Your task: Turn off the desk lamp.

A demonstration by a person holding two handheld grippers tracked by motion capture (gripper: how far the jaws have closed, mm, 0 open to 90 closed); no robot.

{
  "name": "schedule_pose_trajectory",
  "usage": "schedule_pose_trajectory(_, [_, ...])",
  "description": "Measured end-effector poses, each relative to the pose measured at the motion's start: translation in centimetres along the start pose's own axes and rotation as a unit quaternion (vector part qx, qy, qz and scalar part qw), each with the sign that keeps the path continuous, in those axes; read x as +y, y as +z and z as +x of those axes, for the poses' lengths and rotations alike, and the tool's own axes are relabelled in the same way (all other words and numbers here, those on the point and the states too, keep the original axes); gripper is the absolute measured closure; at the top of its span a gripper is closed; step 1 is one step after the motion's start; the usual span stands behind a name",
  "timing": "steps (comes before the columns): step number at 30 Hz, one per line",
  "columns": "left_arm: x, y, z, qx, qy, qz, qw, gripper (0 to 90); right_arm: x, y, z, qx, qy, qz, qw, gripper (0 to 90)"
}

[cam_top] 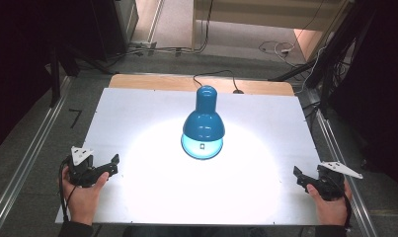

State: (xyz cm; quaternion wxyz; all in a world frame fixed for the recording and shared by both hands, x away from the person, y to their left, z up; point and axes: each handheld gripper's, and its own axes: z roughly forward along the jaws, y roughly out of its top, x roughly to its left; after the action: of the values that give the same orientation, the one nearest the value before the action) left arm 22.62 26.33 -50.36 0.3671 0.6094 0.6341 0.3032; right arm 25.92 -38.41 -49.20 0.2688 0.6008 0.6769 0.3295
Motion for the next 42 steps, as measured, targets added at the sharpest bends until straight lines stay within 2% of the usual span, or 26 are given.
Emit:
schedule_pose_trajectory(18, [0.0, 0.1, -0.1, -0.001, 0.002, 0.0, 1.0, 6.6, 0.1, 0.1, 0.5, 0.01, -0.001, 0.004, 0.9999, 11.6])
schedule_pose_trajectory(42, [0.0, 0.2, -0.2, -0.003, 0.005, 0.002, 1.0, 6.6, 0.6, 0.7, 2.8, 0.04, -0.019, 0.006, 0.999, 11.9])
